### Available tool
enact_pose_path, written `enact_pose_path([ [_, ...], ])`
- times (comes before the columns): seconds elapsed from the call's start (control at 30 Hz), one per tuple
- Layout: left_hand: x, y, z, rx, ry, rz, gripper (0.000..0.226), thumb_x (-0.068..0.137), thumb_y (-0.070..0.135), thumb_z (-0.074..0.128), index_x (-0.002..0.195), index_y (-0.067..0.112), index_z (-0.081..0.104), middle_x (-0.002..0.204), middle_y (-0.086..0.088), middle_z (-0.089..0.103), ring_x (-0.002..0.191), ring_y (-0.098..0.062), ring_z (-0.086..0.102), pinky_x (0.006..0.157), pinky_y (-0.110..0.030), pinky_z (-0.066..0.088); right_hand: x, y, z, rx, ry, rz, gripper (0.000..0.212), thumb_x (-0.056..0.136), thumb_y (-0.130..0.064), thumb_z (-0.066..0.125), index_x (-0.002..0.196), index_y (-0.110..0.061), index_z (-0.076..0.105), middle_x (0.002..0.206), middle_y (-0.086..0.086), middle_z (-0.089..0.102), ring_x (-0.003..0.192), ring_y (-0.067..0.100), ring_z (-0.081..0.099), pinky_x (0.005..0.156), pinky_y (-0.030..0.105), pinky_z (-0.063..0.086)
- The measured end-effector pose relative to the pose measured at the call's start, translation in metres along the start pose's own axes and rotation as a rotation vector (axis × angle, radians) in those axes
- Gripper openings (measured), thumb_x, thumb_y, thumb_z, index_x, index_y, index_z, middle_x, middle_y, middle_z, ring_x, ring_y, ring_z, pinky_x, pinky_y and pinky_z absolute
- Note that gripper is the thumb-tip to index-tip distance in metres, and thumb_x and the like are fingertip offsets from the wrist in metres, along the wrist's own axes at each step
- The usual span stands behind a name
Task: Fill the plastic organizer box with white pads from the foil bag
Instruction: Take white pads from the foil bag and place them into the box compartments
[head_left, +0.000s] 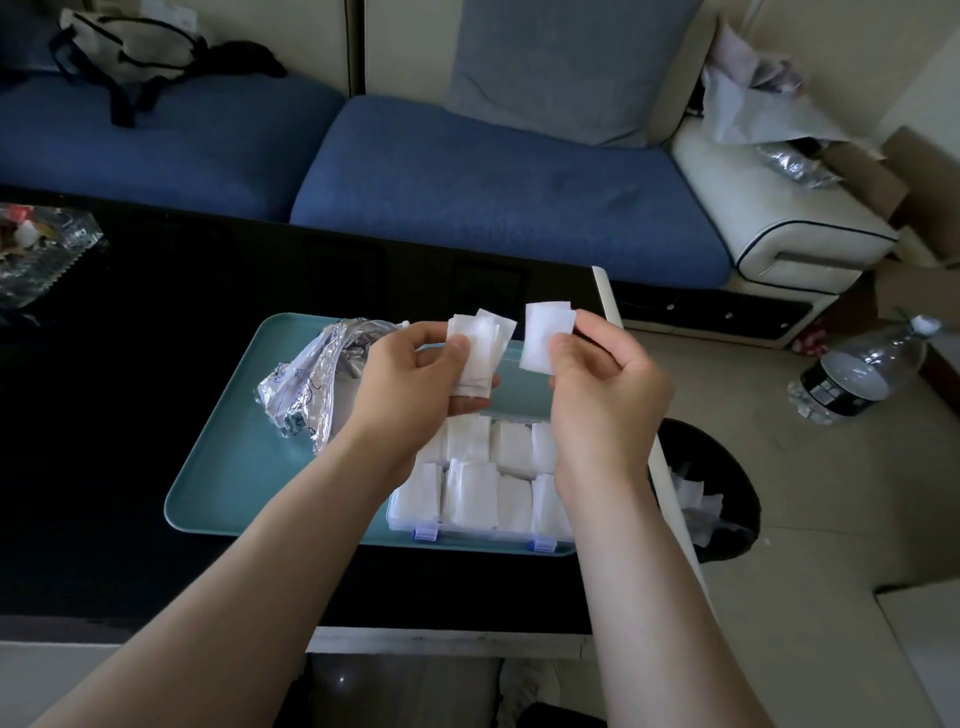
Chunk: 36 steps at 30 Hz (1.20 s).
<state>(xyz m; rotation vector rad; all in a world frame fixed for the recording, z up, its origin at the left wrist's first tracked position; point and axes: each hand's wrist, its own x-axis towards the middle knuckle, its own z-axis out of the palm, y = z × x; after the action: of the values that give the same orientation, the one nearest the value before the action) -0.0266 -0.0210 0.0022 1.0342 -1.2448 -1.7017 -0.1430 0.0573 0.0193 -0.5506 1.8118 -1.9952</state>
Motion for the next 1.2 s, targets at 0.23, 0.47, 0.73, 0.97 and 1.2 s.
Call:
enact_pose_path([
  [0.23, 0.003, -0.008, 0.000, 0.072, 0.013, 0.004, 0.022, 0.109, 0.008, 0.049, 0.118, 0.010, 0.069, 0.101, -0.013, 0.077, 0.092, -0.022, 0.079, 0.073, -0.033, 0.065, 0.007, 0.002, -0.005, -0.007, -0.045, 0.070, 0.018, 0.093, -0.014, 0.080, 0.106, -0.026, 0.081, 0.089, -0.008, 0.081, 0.079, 0.005, 0.073, 0.078, 0.023, 0.060],
  [0.47, 0.004, -0.010, 0.006, 0.074, -0.066, 0.035, 0.029, 0.109, 0.006, 0.044, 0.119, 0.013, 0.071, 0.105, -0.014, 0.077, 0.096, -0.022, 0.078, 0.078, -0.032, 0.064, 0.003, 0.012, 0.003, -0.149, -0.127, 0.042, 0.021, 0.091, -0.016, 0.083, 0.110, -0.022, 0.078, 0.085, -0.008, 0.081, 0.081, 0.007, 0.077, 0.077, 0.026, 0.063],
  [0.73, 0.003, -0.008, 0.009, 0.001, -0.115, -0.026, 0.026, 0.110, 0.006, 0.045, 0.121, 0.008, 0.069, 0.097, -0.009, 0.078, 0.095, -0.023, 0.077, 0.091, -0.043, 0.064, -0.001, 0.021, 0.015, -0.268, -0.050, -0.140, 0.022, 0.085, -0.017, 0.089, 0.105, -0.019, 0.079, 0.084, -0.007, 0.079, 0.079, 0.002, 0.075, 0.080, 0.031, 0.064],
  [0.97, 0.000, -0.003, 0.004, 0.023, -0.164, -0.008, 0.030, 0.111, 0.027, 0.052, 0.116, 0.002, 0.068, 0.108, -0.018, 0.079, 0.104, -0.031, 0.077, 0.087, -0.040, 0.064, -0.003, 0.018, 0.018, -0.252, -0.084, -0.101, 0.026, 0.083, -0.019, 0.091, 0.105, -0.021, 0.077, 0.081, -0.007, 0.077, 0.075, 0.003, 0.076, 0.072, 0.028, 0.064],
  [1.2, 0.001, -0.002, -0.003, 0.030, -0.132, 0.001, 0.019, 0.109, 0.010, 0.054, 0.121, 0.003, 0.066, 0.100, -0.017, 0.079, 0.095, -0.028, 0.079, 0.080, -0.036, 0.066, 0.001, 0.013, 0.021, -0.057, -0.087, 0.235, 0.017, 0.101, -0.026, 0.069, 0.116, -0.027, 0.075, 0.106, -0.006, 0.074, 0.097, 0.010, 0.072, 0.075, 0.025, 0.060],
])
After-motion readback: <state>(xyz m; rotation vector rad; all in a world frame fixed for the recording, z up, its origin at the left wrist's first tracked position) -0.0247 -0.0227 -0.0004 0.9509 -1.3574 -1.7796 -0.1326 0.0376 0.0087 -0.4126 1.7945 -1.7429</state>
